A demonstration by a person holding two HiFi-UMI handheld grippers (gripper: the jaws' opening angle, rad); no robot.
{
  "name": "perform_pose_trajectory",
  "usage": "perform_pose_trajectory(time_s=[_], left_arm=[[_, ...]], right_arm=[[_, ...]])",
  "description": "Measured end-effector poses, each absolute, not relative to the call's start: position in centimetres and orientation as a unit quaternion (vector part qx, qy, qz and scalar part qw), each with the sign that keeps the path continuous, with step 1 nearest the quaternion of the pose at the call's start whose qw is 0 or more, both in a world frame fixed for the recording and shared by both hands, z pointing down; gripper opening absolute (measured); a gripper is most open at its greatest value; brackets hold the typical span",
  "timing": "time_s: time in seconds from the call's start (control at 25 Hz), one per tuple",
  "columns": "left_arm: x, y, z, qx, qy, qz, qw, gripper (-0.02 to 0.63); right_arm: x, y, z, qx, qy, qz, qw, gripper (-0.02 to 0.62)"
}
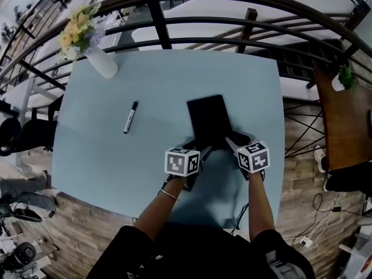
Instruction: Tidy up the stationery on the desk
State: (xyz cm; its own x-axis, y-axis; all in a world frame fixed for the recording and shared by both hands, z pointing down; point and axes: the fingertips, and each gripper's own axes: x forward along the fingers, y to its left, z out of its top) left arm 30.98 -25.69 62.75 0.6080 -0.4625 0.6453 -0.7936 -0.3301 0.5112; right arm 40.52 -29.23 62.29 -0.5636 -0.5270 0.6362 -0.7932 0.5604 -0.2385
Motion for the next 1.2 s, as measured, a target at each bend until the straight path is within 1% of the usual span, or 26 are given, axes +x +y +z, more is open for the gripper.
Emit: perform_pose_trajectory(time_s=[0.2,0.4,0.6,0.72,1.2], left_arm=[[30.7,-25.5,62.7,0.788,-0.400,0.206,0.421,0.245],[29.4,-24.9,63.1,0.779,-0.411,0.219,0.420,0.200],[28.0,-24.4,63.3,0.774,-0.417,0.213,0.426,0.189],[27.0,-24.0,63.6,0.771,-0.425,0.225,0.418,0.155],[23.7,-21.4,63.6,0.773,-0.421,0.232,0.414,0.150]], right_arm=[[40.3,-28.7,62.1,0.394,-0.842,0.260,0.262,0.140],[39.5,-28.1,62.3,0.394,-0.841,0.261,0.264,0.138],[38.2,-27.4,62.5,0.393,-0.840,0.260,0.268,0.138],[37.5,-26.8,62.5,0.391,-0.840,0.260,0.270,0.138],[34.4,-23.5,62.5,0.391,-0.835,0.262,0.284,0.140]])
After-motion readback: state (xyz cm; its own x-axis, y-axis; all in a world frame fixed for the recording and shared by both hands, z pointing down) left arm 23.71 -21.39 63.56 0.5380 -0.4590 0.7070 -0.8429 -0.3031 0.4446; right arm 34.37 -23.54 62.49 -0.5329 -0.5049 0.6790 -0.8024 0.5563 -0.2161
